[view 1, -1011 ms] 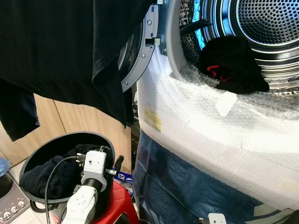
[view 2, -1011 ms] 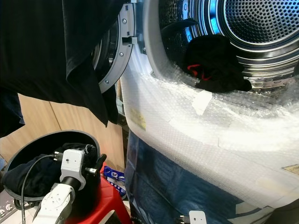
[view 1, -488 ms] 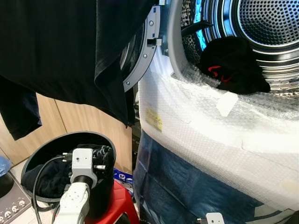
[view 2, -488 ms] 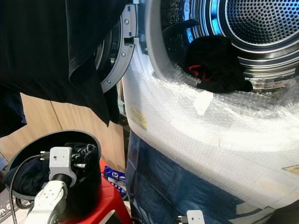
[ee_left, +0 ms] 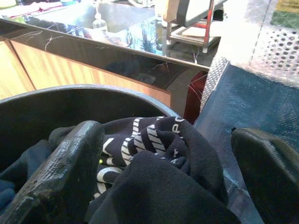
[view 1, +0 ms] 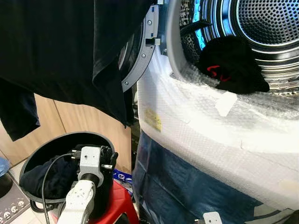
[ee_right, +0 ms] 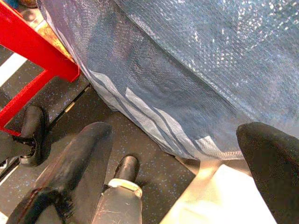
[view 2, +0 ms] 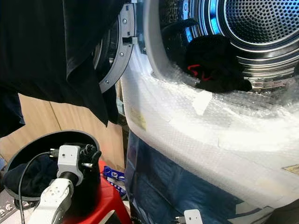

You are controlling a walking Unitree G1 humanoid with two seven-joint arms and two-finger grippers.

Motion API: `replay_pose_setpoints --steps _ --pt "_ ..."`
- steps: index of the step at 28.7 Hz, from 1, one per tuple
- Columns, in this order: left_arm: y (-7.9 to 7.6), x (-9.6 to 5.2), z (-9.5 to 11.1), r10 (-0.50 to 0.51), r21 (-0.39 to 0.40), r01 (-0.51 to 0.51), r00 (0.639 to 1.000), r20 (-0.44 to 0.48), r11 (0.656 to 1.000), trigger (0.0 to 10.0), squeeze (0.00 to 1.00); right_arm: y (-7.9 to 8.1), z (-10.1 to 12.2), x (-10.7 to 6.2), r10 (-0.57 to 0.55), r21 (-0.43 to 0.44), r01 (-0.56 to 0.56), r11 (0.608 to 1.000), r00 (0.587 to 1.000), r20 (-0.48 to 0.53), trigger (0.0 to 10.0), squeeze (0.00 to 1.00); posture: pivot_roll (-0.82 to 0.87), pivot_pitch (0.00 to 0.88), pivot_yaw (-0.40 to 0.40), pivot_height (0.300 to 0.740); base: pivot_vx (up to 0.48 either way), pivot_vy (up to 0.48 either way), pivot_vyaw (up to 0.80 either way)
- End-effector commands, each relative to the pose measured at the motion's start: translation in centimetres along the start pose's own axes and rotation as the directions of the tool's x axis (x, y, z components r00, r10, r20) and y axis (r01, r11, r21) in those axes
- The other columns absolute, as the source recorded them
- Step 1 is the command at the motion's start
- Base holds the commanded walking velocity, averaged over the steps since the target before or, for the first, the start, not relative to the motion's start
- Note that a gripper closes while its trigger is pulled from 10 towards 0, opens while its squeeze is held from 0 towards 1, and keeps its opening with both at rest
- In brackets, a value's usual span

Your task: Clothes washing

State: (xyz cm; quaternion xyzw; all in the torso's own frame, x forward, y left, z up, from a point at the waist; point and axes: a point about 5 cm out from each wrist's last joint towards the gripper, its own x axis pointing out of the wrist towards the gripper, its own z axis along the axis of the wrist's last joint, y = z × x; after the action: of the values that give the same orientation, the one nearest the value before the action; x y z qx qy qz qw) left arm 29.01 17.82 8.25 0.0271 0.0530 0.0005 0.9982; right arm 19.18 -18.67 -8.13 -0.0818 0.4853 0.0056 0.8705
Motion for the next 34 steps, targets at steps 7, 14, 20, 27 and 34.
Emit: replay_pose_setpoints --steps 7,14,20,27,34 --pt "0.5 -0.5 -1.4 0.009 0.039 -0.006 0.996 -0.085 0.999 10.0 0.00 0.3 0.4 0.0 0.020 -0.059 -0.019 0.998 1.000 0.015 10.0 0.00 0.12 0.000 -0.051 0.740 0.000 0.000 0.00" --pt "0.3 -0.9 -2.4 -0.012 0.046 0.019 0.989 -0.151 0.999 10.0 0.00 0.8 0.4 0.0 0.036 -0.111 -0.034 0.993 0.999 0.016 10.0 0.00 0.12 0.000 -0.051 0.740 0.000 0.000 0.00" --pt "-0.4 -1.1 -3.2 -0.063 0.065 0.078 0.977 -0.202 0.995 5.4 0.00 0.9 0.2 0.0 0.047 -0.155 -0.044 0.987 0.999 0.015 10.0 0.00 0.12 0.000 -0.051 0.740 0.000 0.000 0.00" --pt "-0.4 -1.0 -2.5 -0.051 0.066 0.063 0.985 -0.163 0.996 0.0 0.00 1.0 0.2 0.0 0.052 -0.174 -0.048 0.983 0.999 0.016 10.0 0.00 0.12 0.000 -0.052 0.740 0.000 0.000 0.00" --pt "-0.1 -0.8 -1.5 -0.024 0.065 0.030 0.995 -0.099 0.997 0.0 0.00 1.1 0.2 0.0 0.054 -0.182 -0.049 0.982 0.998 0.019 10.0 0.00 0.12 0.000 -0.053 0.740 0.000 0.000 0.00"
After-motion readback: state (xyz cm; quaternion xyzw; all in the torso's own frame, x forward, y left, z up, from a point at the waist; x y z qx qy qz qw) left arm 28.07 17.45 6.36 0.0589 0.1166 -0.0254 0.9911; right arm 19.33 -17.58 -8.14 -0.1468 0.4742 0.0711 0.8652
